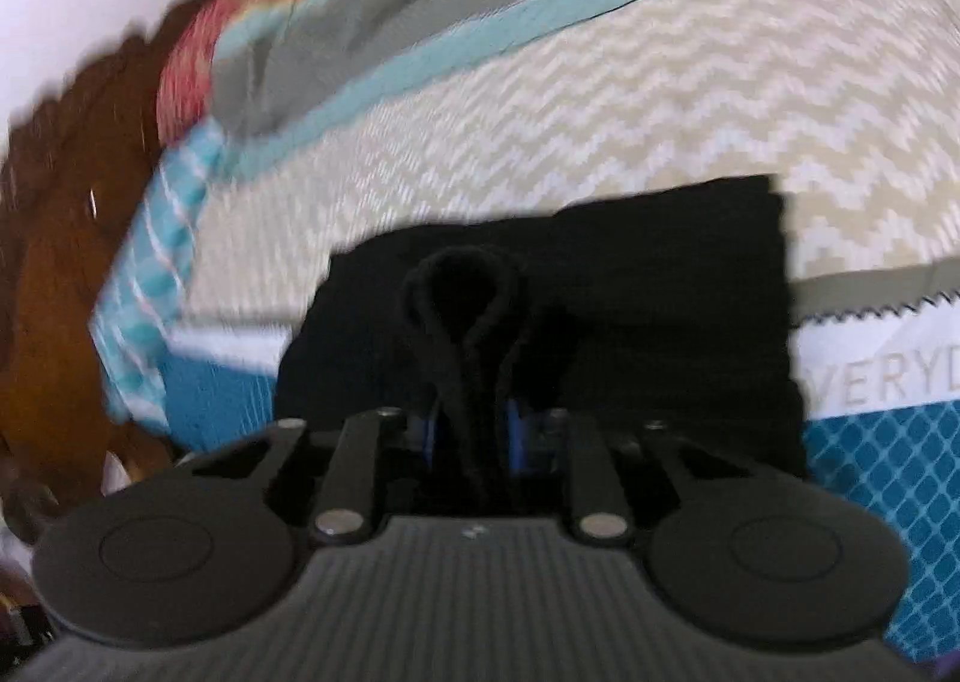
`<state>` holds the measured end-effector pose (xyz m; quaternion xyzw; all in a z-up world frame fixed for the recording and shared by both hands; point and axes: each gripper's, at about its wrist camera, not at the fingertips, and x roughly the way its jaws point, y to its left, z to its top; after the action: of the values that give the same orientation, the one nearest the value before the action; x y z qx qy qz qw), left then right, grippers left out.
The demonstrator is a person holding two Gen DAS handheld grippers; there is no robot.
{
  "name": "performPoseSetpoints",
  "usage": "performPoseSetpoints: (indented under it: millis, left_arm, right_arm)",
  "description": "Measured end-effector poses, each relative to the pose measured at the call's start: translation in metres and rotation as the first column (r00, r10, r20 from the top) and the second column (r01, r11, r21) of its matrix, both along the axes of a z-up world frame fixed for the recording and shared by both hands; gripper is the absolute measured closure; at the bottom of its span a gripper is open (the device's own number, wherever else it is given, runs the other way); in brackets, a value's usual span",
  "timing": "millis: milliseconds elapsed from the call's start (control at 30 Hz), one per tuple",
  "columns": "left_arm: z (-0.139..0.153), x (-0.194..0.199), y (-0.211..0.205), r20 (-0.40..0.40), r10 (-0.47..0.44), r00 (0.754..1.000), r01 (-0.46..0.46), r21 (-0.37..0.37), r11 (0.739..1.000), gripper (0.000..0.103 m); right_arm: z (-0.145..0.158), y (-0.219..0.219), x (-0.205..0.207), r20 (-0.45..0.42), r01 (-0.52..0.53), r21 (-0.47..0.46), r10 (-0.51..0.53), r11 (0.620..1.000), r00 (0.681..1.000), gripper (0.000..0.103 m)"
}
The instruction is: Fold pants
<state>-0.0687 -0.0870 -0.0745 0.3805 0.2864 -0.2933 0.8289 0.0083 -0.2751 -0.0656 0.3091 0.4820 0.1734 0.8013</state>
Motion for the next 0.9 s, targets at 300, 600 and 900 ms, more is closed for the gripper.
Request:
performPoseSetpoints:
  millis: [300,600,900]
  left_arm:
    - [0.061,0.092,0.16,-0.473,0.313,0.824,-0.547,-0.515,0.66,0.003]
    - [0.005,0.13,0.176,-0.665,0.379,0.643,-0.735,-0.399,0.548,0.003]
    - [-0.038,0.126,0.139,-0.668,0.419,0.615,-0.721,-0.262,0.641,0.004]
  right_arm:
    - [0.011,-0.057,-0.05,0.27,0.061,0.212,-0.118,0.975,0.956,0.07]
    - [-0.012,-0.064,-0.086,0.192,0.279,0.007,-0.275,0.96,0.942,0.047]
    - [-0.031,-0.036,-0.081,0.127,0.285,-0.074,-0.274,0.956,0.953,0.043]
